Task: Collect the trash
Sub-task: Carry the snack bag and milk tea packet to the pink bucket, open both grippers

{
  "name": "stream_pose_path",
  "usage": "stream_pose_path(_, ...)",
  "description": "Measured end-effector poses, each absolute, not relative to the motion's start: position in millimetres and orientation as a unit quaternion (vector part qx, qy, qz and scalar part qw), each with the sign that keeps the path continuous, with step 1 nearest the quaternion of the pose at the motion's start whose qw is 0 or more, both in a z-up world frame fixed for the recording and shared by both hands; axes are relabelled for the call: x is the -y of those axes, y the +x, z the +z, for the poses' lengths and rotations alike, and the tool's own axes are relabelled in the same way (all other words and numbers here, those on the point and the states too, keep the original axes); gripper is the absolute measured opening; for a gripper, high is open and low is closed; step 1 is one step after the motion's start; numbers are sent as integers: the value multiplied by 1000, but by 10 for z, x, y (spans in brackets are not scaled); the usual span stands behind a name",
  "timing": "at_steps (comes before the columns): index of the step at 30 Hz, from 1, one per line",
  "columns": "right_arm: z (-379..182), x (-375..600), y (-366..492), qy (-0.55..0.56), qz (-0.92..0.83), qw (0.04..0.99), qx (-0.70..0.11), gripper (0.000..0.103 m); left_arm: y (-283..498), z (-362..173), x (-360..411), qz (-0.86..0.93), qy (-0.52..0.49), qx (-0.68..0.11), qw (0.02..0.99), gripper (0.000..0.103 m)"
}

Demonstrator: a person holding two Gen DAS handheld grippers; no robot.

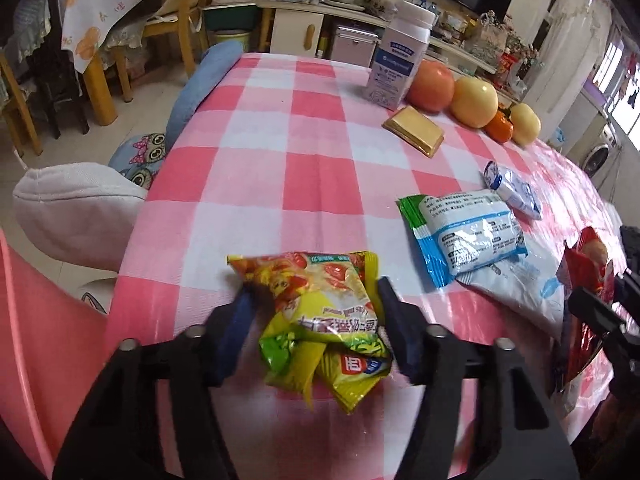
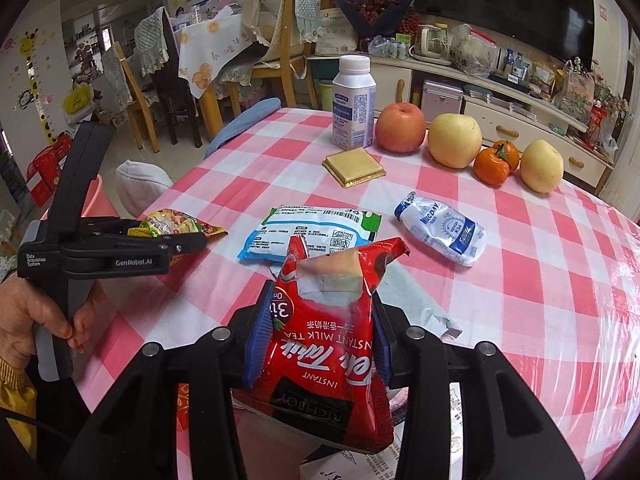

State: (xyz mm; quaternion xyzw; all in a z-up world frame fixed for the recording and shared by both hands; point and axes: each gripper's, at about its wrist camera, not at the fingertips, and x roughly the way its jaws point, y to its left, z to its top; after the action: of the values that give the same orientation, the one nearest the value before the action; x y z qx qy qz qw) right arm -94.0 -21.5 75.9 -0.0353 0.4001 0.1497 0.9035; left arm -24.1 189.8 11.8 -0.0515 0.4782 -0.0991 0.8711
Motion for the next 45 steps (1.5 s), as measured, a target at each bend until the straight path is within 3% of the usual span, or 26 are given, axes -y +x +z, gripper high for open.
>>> stream_pose_path(2,759,196,-939,-34,151,903,-401,44,-245,123,-1926,-101,-62,-478,871,43)
stream_pose_path(6,795,122,-973,-34,158,904,-395,44,-272,176,-1996,-99,-89,-468,874,38)
stream_pose_path(20,1155,-446,-1007,40,260,887,-379,44,-679,848,-2744,-36,-161,-360,918,38)
stream_pose_path(36,1499,-2601,-927,-19,434,829,-353,45,-1299,1047,-4378,177,-305,-275,894,39)
stream_pose_path(38,1457,-2806,-914,-29,444,821,-357,47,-1315,1017,-4486,190,-316,-276,888,40)
stream_pose_path(40,1390,-2956,-888,-37,444,818,-363,59,-1315,971,-4562,198,-323,-282,882,41)
stream_pose_path(41,1377,-2981,-888,-39,438,824,-359,69,-1310,956,-4595,202,-325,-283,879,46)
stream_pose_path(45,1390,-2870,-884,-20,423,835,-352,81,-1310,961,-4609,211,-318,-273,883,58)
